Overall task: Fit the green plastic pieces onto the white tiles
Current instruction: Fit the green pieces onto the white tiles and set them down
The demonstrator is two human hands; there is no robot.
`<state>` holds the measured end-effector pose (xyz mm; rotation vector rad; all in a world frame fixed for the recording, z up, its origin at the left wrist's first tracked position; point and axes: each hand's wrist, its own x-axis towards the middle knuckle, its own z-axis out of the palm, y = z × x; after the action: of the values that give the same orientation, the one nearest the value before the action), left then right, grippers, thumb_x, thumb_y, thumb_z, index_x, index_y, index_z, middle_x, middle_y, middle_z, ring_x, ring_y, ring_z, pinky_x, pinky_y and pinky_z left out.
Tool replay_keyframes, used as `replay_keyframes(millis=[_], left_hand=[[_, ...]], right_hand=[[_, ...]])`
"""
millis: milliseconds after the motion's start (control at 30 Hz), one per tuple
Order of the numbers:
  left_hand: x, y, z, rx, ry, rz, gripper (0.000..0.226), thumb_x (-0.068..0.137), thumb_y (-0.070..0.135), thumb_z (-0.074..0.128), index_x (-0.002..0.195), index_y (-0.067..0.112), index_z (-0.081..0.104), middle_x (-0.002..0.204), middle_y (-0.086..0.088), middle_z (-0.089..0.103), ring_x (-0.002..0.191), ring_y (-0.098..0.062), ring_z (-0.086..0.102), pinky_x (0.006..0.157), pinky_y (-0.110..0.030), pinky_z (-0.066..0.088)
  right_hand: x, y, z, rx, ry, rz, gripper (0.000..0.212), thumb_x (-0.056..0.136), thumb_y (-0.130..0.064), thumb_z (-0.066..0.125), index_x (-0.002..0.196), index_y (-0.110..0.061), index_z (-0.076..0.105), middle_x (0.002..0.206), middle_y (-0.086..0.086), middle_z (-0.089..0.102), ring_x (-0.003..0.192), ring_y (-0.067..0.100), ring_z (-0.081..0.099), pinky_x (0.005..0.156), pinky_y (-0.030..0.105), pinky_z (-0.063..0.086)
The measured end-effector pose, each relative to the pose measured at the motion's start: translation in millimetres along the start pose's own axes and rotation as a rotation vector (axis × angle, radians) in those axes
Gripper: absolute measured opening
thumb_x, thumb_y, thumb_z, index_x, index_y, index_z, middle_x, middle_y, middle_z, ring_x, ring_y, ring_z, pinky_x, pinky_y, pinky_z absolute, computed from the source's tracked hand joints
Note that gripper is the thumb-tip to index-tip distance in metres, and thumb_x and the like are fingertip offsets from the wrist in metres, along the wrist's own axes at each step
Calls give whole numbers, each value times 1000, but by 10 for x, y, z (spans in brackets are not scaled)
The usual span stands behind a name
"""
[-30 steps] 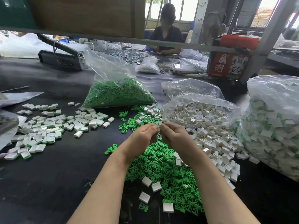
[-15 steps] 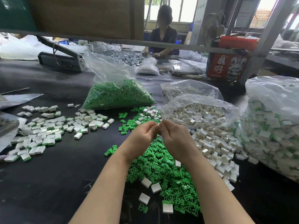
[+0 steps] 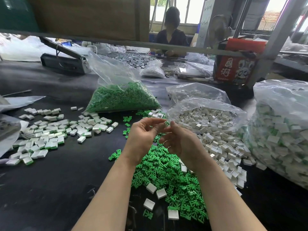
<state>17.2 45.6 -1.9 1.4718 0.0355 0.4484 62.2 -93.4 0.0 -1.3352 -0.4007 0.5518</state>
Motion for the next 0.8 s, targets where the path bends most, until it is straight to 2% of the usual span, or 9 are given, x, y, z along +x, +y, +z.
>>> replay_keyframes(millis=[133,333,500,633,733,800], left_hand=[[-4,27,50,-19,6,-13,10,87,6,68,93,11,74,86,-6,76,80,-13,71,69,-19,54],[-40,71,66,74,57,-15,11,89,4,65,95,3,74,77,-11,71,59,-1,60,51,-11,43],[-51,92,67,116,76,3,14,86,0,64,89,8,74,73,-8,73,62,-7,64,57,-19,52],[-72,108,87,113,74,32,12,71,12,64,77,17,74,62,-3,70,57,-11,62,56,-26,54],[-66,104,96,83,80,26,13,67,13,64,73,18,74,65,-16,65,56,-18,57,52,-26,50],[-68,98,105,66,72,10,14,66,12,63,74,15,74,65,-23,61,55,-22,52,50,-26,47]], right_hand=[[13,24,0,79,-50,-52,38,89,-41,56,106,-7,63,79,9,65,62,15,55,55,26,35],[12,40,-24,119,-52,-44,30,89,-32,59,103,-5,66,79,7,64,64,14,52,54,21,37],[9,38,-27,96,-64,-45,30,84,-29,64,100,-3,65,78,5,65,64,12,52,54,19,38],[-3,32,-19,65,-80,-42,35,83,-30,64,102,-1,64,78,6,66,64,11,54,53,19,38],[-10,30,-8,22,-114,-35,42,86,-33,60,110,1,63,80,6,66,64,12,54,55,22,36],[-9,38,-8,-17,-106,-45,37,91,-31,57,109,1,63,79,7,66,65,14,52,56,24,34]])
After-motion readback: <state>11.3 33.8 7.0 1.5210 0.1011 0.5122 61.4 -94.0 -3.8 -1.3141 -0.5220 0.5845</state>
